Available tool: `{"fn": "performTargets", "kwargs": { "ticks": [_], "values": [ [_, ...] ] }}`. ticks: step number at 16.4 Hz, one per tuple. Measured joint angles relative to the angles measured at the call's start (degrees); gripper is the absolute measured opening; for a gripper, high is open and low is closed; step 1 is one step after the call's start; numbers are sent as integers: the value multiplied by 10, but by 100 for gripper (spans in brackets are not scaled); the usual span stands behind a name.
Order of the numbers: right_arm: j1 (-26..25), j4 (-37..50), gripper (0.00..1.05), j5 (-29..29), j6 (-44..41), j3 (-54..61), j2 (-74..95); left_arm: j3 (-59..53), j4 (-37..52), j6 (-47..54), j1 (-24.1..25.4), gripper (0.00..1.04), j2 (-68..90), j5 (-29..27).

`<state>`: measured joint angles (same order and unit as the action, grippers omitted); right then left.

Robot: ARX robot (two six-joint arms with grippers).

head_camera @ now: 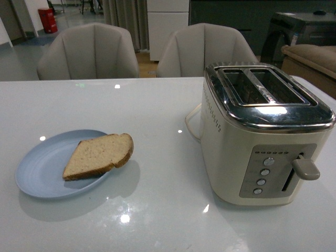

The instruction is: Left arm holds plate, right arm toasts bread

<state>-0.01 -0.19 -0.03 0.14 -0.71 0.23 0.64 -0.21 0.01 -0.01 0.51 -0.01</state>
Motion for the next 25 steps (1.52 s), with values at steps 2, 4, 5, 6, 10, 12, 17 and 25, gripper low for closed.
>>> {"fn": "performTargets", "kwargs": {
  "ticks": [2, 4, 5, 6, 10, 12, 17, 25],
  "values": [
    [0, 0, 98, 0, 0, 0, 0, 0, 0, 0, 0, 98, 0, 0],
    [0, 0, 98, 0, 0, 0, 0, 0, 0, 0, 0, 98, 0, 0],
    [0, 0, 98, 0, 0, 0, 0, 0, 0, 0, 0, 98, 0, 0],
    [0, 0, 98, 0, 0, 0, 0, 0, 0, 0, 0, 98, 0, 0],
    [0, 0, 98, 0, 0, 0, 0, 0, 0, 0, 0, 98, 0, 0],
    [0, 0, 98, 0, 0, 0, 0, 0, 0, 0, 0, 98, 0, 0],
    [0, 0, 98, 0, 0, 0, 0, 0, 0, 0, 0, 98, 0, 0],
    [0, 0, 98, 0, 0, 0, 0, 0, 0, 0, 0, 98, 0, 0]
  ]
}}
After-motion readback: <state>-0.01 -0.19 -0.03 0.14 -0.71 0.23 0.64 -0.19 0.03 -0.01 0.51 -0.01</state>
